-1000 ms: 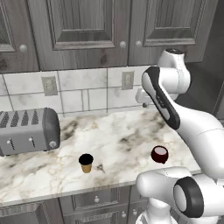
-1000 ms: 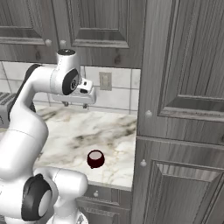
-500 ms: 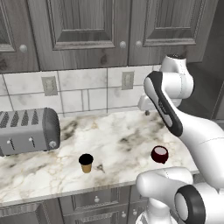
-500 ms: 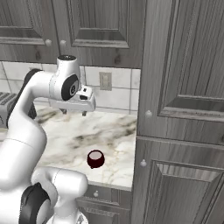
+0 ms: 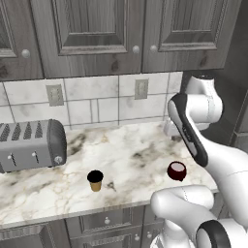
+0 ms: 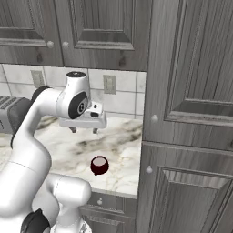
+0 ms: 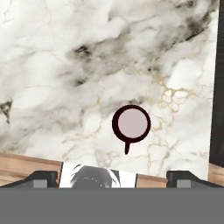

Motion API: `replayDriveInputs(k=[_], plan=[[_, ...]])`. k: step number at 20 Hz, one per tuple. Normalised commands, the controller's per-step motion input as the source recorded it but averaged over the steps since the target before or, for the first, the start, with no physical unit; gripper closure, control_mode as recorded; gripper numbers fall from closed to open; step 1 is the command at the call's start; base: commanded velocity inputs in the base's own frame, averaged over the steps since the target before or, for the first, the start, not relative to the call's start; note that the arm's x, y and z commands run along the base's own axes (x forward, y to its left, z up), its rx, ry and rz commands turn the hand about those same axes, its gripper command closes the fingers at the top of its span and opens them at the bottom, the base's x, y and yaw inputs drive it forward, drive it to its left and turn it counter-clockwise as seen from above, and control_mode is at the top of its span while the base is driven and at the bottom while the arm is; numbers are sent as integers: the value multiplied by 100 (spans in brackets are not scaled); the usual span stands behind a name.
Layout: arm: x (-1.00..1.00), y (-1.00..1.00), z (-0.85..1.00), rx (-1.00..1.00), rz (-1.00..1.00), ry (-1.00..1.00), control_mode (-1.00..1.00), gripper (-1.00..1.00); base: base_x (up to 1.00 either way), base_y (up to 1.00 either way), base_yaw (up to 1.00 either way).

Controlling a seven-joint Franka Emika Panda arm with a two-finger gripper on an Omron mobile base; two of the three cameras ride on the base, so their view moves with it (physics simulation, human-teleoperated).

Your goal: Pick the mug from the counter and place it inside the microwave. Then close the microwave.

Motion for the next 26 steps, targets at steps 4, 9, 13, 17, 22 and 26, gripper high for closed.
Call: replayDriveInputs(k=[4, 9, 13, 17, 22, 26], plan=[[-9, -7, -8, -13, 0, 10, -100, -100, 0, 0, 0], [0, 0, -2, -9, -2, 5, -100, -100, 0, 0, 0], [-4, -3, -29, 0, 0, 0, -100, -100, 0, 0, 0], [-10, 0, -43, 3, 0, 0, -100, -100, 0, 0, 0], [-7, 0, -29, 12, 0, 0, -100, -100, 0, 0, 0], [-8, -1, -17, 9, -5, 0, -100, -100, 0, 0, 0]])
